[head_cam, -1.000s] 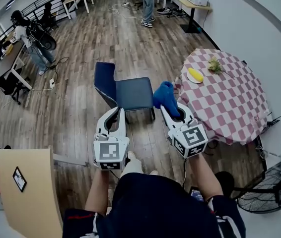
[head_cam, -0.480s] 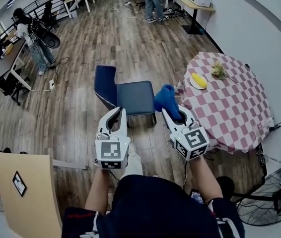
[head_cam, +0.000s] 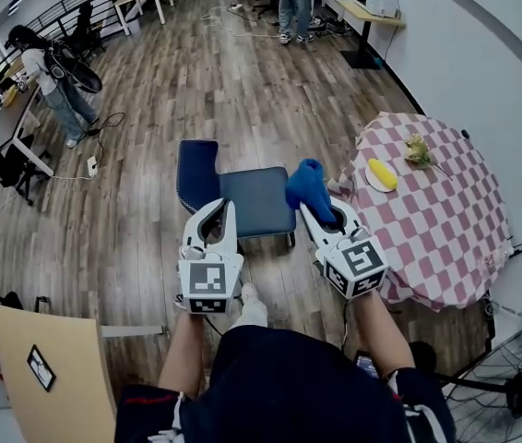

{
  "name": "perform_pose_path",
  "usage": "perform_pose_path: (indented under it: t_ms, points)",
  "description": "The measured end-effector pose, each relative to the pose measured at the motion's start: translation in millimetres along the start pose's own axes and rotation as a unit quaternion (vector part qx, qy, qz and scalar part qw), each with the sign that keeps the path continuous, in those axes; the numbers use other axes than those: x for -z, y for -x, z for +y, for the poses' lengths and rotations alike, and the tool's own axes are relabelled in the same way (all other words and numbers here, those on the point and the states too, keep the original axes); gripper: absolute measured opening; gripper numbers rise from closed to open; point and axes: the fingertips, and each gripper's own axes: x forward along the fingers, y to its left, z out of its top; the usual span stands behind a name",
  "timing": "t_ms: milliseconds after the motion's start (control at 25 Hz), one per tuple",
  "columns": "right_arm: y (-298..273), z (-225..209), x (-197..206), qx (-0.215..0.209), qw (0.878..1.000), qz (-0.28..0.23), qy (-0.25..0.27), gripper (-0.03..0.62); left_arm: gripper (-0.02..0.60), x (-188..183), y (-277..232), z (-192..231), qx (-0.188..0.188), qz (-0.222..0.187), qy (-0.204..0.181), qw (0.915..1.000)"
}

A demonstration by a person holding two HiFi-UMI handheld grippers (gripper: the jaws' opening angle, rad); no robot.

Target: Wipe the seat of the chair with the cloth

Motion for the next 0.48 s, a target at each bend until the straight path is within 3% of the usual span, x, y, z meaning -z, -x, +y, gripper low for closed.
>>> perform_pose_path:
  t_ms: [480]
  points:
    - [-138.6, -22.1, -16.9, 0.0, 1.0, 0.015, 0.006, 0.048, 0.015, 6.3, -90.1, 105.3, 0.009, -0.002, 0.005, 0.9999]
